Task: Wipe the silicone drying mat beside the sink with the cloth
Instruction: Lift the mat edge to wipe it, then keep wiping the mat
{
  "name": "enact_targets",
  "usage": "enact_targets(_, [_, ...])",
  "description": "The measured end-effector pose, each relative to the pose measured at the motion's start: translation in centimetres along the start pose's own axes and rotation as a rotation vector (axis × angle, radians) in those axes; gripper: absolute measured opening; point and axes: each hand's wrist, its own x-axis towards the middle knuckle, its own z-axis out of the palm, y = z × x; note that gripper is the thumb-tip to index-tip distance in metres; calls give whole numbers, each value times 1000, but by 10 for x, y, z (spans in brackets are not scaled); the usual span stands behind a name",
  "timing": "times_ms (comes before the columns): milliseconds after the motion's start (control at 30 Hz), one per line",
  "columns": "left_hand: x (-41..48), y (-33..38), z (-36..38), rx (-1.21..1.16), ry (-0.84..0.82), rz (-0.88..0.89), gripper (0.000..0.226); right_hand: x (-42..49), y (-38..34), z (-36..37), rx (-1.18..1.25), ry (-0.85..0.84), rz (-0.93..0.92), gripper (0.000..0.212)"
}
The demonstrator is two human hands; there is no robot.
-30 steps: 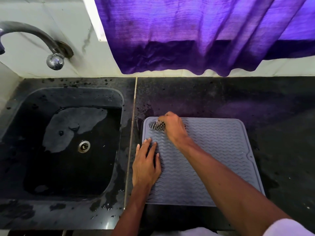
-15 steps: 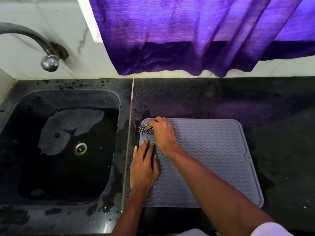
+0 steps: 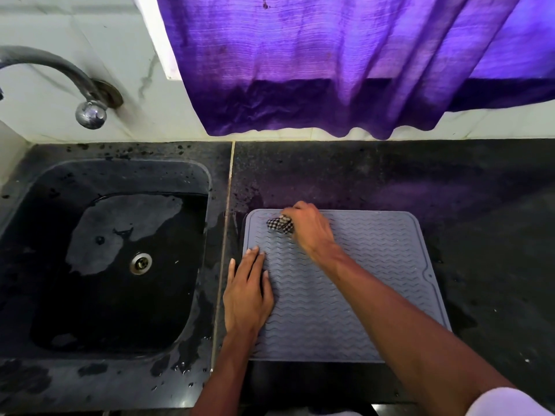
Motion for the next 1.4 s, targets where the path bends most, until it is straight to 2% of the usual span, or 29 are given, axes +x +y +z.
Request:
enact_targets(133, [0,-1,0,-4,-3,-10,46,-4,35,-22,13,-58,112,33])
enact_targets(333, [0,-1,2,-22,-3,-16,46,-23,111,-55,-10,-97,300,31])
enact_targets(500, [1,1,1,-55,2,-13,44,-53,172,-78,10,-14,484,20])
enact_targets(600, [2,2,-2,-106,16,-21,43,-58,167,-82,-24,-9,530,13])
enact_targets(667, [-1,3,-5,-179,43,-69,41,-55,147,-79,-40,57,454,17])
enact_targets(733, [-6,4,-11,-244,80,-139,41,-51,117,-74,61,109,323,29])
enact_targets(833, [-17,3,-18,-221,95,-142,32,-36,56,-59,228,102,154,42])
enact_targets(900, [-21,3,-24,-148,53,-121,28,-16,23,-41,258,49,68,40])
enact_targets(1033, [-16,1,-30,-46,-78,-115,34,11,-23,-9,220,-79,7,31])
enact_targets(1133, [-16,-6,-22,-72,-142,-139,37,5,-41,6,129,-87,-9,30])
enact_targets(1300, [-21,-13,-11,-68,-133,-107,43,-14,-52,10,30,-173,-77,25])
enact_targets(1400, [-21,-13,-14,-101,-136,-120,41,-36,-53,13,77,-199,-119,31])
